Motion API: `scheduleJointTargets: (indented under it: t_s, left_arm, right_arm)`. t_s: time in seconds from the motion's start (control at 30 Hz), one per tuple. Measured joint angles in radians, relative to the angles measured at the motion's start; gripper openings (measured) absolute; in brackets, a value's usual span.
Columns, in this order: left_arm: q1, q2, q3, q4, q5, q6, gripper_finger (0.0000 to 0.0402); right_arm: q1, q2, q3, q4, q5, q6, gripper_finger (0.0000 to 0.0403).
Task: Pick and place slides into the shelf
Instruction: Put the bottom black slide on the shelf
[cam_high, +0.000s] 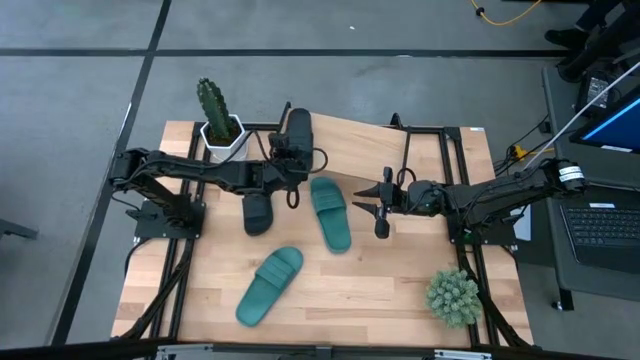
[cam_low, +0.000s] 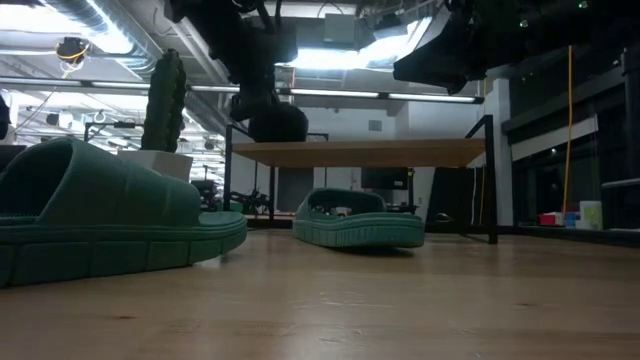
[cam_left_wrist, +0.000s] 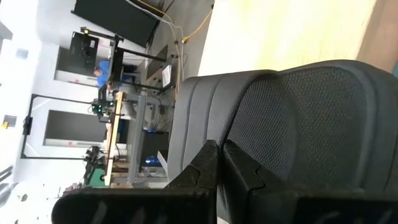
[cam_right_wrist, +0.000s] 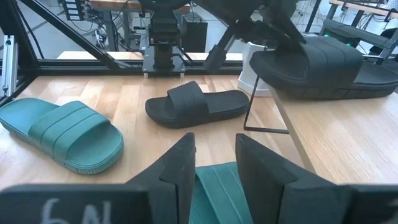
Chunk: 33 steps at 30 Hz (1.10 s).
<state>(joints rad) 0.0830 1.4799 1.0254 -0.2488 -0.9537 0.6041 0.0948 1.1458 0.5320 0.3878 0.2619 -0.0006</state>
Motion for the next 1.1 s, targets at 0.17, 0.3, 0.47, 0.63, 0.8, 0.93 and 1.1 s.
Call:
scheduleJointTargets:
  t_s: [0.17,0.3,0.47,0.63,0.8,0.93,1.1]
  left_arm:
    - [0.000,0.000,0.000,-0.013,0.000,0.000,0.0000]
    - [0.000,0.000,0.000,-0.048,0.002,0.001,0.0000]
    - [0.000,0.000,0.000,-0.069,0.002,0.008,0.0000]
    - [0.000,0.000,0.000,-0.115,0.001,0.009,0.0000]
    - [0.000,0.000,0.000,-0.117,0.001,0.036,0.0000]
    - [0.000,0.000,0.000,-0.118,0.001,0.061,0.0000]
    - [-0.002,0.000,0.001,-0.132,0.000,0.063,0.0000]
  right_arm:
    - [0.000,0.000,0.000,0.001,0.000,0.000,0.0116]
    - [0.000,0.000,0.000,0.002,0.000,0.000,0.0116]
    - [0.000,0.000,0.000,0.006,0.000,0.000,0.0116]
    - [0.000,0.000,0.000,0.006,0.000,0.025,0.0116]
    - [0.000,0.000,0.000,0.005,0.000,0.026,0.0116]
    - [0.000,0.000,0.000,0.005,0.000,0.026,0.0116]
    - [0.000,0.000,0.000,0.005,0.000,0.026,0.0116]
